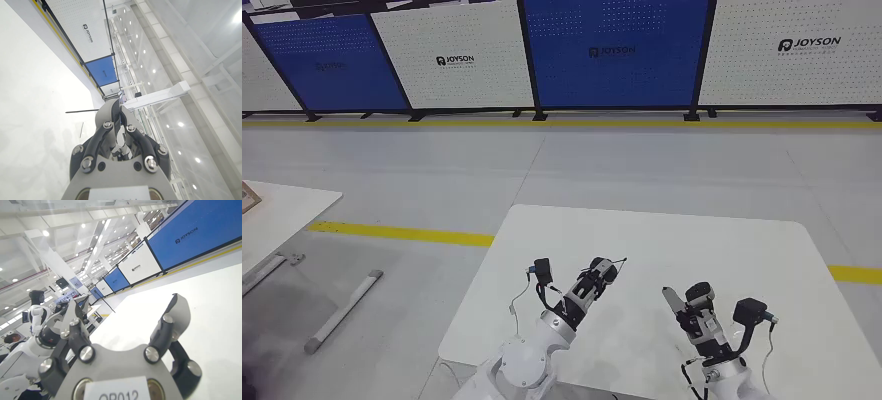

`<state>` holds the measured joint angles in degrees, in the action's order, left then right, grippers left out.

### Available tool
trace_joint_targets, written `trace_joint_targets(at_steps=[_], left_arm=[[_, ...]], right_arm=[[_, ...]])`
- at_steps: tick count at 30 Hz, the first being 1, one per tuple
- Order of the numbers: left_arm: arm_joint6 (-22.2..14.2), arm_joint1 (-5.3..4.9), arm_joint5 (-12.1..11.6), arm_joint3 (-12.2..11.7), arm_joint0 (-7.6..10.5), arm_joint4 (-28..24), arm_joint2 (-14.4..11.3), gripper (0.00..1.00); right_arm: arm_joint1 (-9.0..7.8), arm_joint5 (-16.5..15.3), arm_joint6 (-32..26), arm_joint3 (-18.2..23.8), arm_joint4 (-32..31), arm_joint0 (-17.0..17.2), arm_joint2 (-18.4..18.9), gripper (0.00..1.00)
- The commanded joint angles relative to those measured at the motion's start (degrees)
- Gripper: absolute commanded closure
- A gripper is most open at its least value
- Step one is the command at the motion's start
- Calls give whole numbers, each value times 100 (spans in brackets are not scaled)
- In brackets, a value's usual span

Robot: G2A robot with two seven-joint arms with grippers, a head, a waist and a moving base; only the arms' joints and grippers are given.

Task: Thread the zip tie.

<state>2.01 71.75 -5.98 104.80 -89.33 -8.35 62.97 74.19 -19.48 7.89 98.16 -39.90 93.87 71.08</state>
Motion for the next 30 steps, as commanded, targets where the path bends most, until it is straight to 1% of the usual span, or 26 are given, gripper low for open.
trace_joint_targets(at_steps=[1, 2, 4, 6, 11, 12, 16, 18, 22, 23, 24, 30], left_arm=[[30, 1, 9, -14, 9, 30, 6, 100], [149, 6, 22, -51, 28, 135, 10, 100], [265, 19, 30, -96, 35, 121, 4, 100], [414, 27, 23, -162, 42, 149, 46, 100], [575, 35, 17, -301, 30, 71, 177, 100], [639, 39, 12, -331, 26, 73, 207, 100], [823, 57, 3, -417, 31, 68, 244, 100], [961, 71, -5, -462, 40, 91, 247, 100], [1319, 103, -13, -583, 82, 160, 287, 100], [1458, 113, -22, -633, 97, 239, 293, 100], [1482, 116, -27, -643, 101, 247, 288, 100], [1482, 116, -27, -643, 101, 247, 288, 100]], right_arm=[[0, 0, 0, 0, 0, 0, 0, 0], [5, 30, -49, -1, 113, 2, -12, 0], [14, 51, -38, 26, 538, 1, 67, 0], [6, 9, -101, 58, 939, 33, 224, 0], [-28, 26, -147, 232, 1763, 186, 728, 0], [-31, 85, -114, 274, 1995, 239, 863, 0], [-42, 269, -84, 385, 2476, 353, 1203, 0], [-38, 340, -46, 400, 2693, 393, 1308, 0], [-14, 588, 82, 339, 3308, 402, 1488, 0], [-9, 668, 73, 311, 3427, 373, 1528, 0], [-3, 711, 86, 296, 3522, 351, 1548, 0], [-3, 711, 86, 296, 3522, 351, 1548, 0]])
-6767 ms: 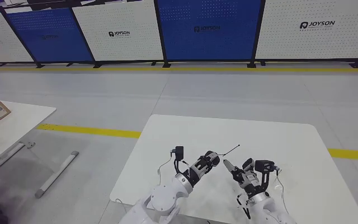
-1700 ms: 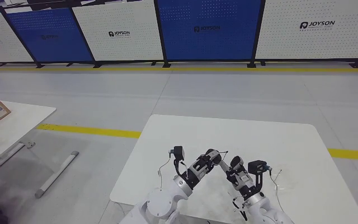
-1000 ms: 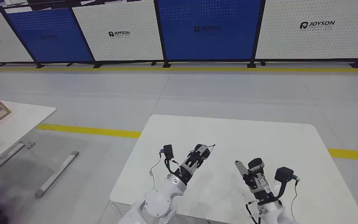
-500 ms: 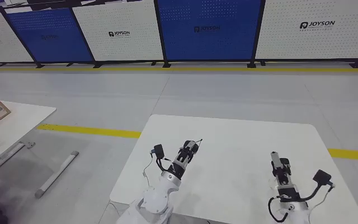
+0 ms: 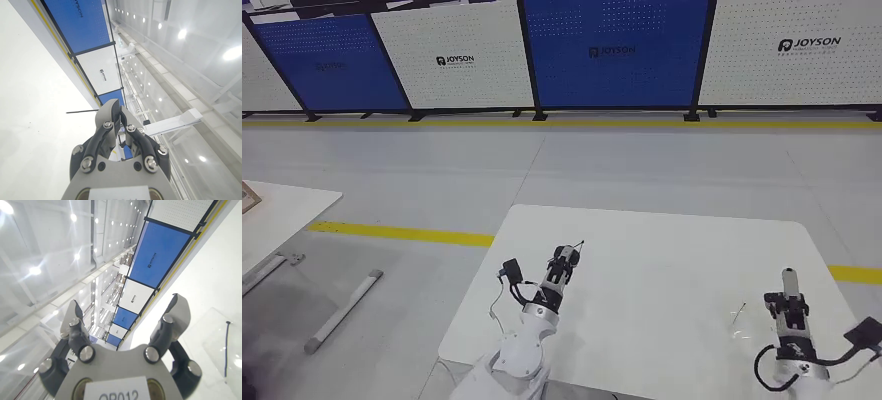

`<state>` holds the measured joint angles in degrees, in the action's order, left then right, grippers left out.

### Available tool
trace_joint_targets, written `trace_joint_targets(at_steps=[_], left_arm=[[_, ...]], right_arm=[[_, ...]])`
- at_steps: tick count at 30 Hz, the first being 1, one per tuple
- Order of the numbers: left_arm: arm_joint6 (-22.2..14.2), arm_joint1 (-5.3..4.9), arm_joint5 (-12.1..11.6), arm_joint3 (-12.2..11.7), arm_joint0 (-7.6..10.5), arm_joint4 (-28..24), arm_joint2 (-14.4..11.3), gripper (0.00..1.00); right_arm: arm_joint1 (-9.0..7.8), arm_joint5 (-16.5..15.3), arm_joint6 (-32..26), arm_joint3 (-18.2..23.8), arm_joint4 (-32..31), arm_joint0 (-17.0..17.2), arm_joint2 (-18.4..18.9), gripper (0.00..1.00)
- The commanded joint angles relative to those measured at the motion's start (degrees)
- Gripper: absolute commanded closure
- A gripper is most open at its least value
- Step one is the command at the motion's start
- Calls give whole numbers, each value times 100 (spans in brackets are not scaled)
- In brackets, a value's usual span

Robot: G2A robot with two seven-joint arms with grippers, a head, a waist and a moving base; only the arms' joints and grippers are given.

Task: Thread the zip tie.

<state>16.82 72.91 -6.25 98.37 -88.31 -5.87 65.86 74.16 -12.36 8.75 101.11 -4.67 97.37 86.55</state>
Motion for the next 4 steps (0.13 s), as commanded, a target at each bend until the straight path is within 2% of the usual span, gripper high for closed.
trace_joint_targets(at_steps=[1, 4], left_arm=[[0, 0, 1, 0, 0, -1, 0, 100], [0, 0, 1, 0, 0, -1, 0, 100]], right_arm=[[0, -1, 0, 0, 0, 0, 0, 0], [0, -1, 0, 0, 0, 0, 0, 0]])
